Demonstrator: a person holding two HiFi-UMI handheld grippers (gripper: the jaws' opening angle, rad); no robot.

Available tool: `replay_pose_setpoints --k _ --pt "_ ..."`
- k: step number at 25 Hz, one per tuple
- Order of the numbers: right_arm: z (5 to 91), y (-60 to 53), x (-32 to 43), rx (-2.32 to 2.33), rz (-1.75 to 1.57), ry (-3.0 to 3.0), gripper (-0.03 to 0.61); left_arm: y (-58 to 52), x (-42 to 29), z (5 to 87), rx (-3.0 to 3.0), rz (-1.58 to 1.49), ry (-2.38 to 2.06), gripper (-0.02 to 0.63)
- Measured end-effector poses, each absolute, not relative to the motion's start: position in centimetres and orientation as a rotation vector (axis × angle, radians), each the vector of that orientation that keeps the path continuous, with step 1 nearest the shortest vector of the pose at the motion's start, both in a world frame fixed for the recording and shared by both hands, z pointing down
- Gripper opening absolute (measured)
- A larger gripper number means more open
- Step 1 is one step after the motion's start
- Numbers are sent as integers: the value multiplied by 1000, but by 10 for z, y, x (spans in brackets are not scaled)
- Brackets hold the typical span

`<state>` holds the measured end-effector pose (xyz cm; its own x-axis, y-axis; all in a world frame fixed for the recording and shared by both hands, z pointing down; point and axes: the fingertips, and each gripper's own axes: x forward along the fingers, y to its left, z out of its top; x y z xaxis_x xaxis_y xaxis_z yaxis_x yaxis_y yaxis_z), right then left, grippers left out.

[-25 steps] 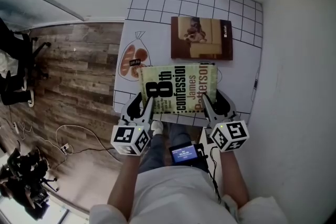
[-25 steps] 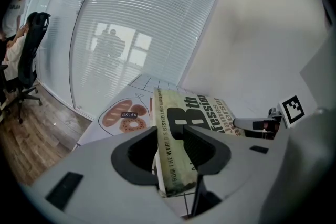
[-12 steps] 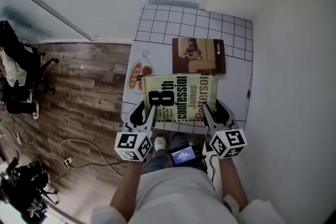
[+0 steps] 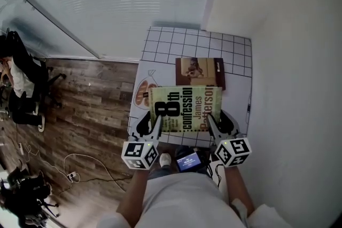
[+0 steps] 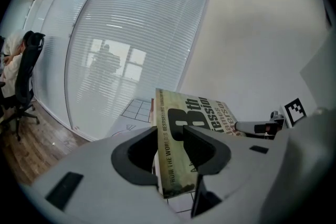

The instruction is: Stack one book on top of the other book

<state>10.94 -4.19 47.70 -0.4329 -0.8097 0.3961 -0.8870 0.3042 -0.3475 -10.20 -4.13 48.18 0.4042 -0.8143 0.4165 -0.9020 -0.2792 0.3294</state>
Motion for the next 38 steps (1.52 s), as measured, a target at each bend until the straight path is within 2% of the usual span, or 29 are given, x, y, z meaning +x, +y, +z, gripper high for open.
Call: replay_pose_setpoints --k 21,38 --pt "436 -69 148 1636 721 -2497 186 -71 -64 436 2240 148 -1508 155" --pt "442 -93 173 1701 759 -2420 184 -106 -39 444 2260 181 -1419 155"
